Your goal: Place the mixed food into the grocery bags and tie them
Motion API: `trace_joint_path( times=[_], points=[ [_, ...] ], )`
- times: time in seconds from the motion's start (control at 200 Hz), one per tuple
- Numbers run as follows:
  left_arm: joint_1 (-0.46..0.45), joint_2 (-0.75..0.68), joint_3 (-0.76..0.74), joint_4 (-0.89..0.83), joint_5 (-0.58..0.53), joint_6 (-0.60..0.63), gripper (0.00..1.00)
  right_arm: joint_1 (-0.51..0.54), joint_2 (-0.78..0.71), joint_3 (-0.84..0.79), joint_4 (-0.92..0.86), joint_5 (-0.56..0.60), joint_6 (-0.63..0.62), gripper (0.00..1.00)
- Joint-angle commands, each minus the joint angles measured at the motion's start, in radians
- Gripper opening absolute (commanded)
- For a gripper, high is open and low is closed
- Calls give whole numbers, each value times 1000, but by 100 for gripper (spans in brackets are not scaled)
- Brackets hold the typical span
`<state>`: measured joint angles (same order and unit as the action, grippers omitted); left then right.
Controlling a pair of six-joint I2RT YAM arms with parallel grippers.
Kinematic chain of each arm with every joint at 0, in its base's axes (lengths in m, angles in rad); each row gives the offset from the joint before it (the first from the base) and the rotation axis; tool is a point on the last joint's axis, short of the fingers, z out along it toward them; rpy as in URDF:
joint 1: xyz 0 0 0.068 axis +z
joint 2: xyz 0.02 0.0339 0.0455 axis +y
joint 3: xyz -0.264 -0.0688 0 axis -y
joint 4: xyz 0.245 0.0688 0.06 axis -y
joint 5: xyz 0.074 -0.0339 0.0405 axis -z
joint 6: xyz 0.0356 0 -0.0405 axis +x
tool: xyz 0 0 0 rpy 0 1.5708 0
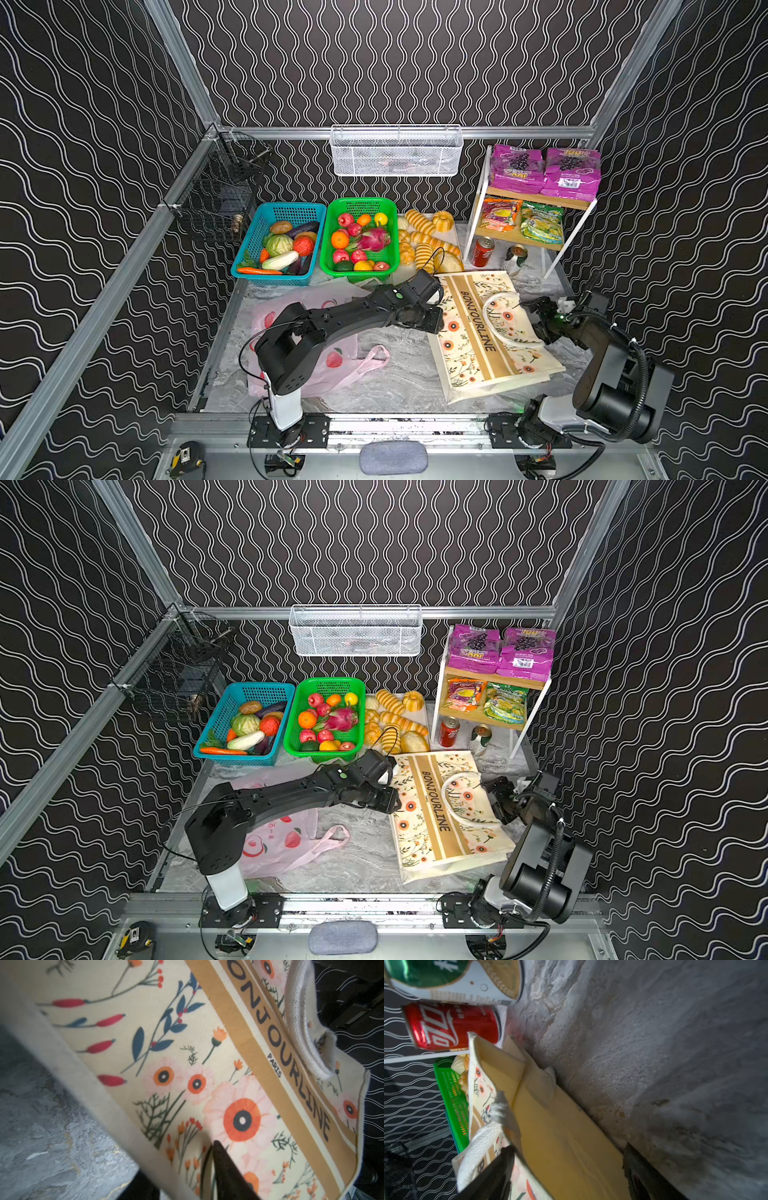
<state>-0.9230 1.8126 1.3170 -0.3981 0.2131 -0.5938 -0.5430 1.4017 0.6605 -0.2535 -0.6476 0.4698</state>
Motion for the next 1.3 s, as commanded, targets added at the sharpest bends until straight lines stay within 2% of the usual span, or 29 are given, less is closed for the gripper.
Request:
trace_joint_path(
  times=[0.0, 0.05, 0.11, 0.195, 0.31, 0.38, 0.47, 0.536, 0.616, 0.671, 0.726, 0.806, 0.846, 0.936, 0.951, 0.996, 1.076, 1.206, 1.296],
  points=[
    [9, -19, -59, 22, -9, 20, 21, 7, -27, -29, 109, -159, -29, 83],
    [27, -33, -107, 61, 27, 8, 14, 11, -39, -46, 127, -219, -36, 83],
    [52, -48, -160, 109, 77, -8, 10, 11, -50, -57, 114, -253, -52, 83],
    [87, -70, -217, 160, 134, -9, 9, 13, -74, -72, 96, -301, -70, 80],
    [120, -84, -234, 189, 203, 10, 9, 52, -135, -123, 176, -369, -15, 74],
    [128, -88, -233, 190, 214, 15, 9, 89, -142, -113, 120, -333, -35, 71],
    [142, -97, -239, 199, 227, 6, 9, 115, -145, -90, 15, -214, -70, 73],
    [155, -109, -253, 222, 245, -10, 8, 117, -157, -100, 6, -173, -76, 73],
    [176, -129, -276, 259, 270, -36, 6, 117, -171, -118, 29, -206, -69, 54],
    [190, -146, -295, 287, 289, -54, 6, 117, -184, -124, 47, -233, -47, 33],
    [200, -162, -307, 309, 304, -65, 7, 120, -211, -123, 56, -242, -29, 19],
    [204, -183, -310, 317, 322, -59, 15, 125, -270, -96, 44, -244, 2, 0],
    [204, -192, -305, 313, 326, -54, 20, 134, -305, -77, 32, -239, 16, 0],
    [204, -222, -289, 283, 317, -42, 41, 176, -383, -3, -44, -189, 27, 0],
    [204, -232, -287, 273, 306, -39, 45, 183, -395, 12, -61, -180, 26, 0],
    [204, -271, -286, 247, 269, -33, 65, 208, -430, 62, -120, -133, 20, 0],
    [204, -367, -294, 182, 175, -27, 82, 263, -479, 169, -254, -24, 0, 0],
    [205, -528, -252, 0, 8, -5, 95, 387, -499, 397, -430, 86, 6, 0],
    [208, -592, -171, -136, -44, 5, 97, 508, -471, 548, -515, 159, 90, 0]
  ],
)
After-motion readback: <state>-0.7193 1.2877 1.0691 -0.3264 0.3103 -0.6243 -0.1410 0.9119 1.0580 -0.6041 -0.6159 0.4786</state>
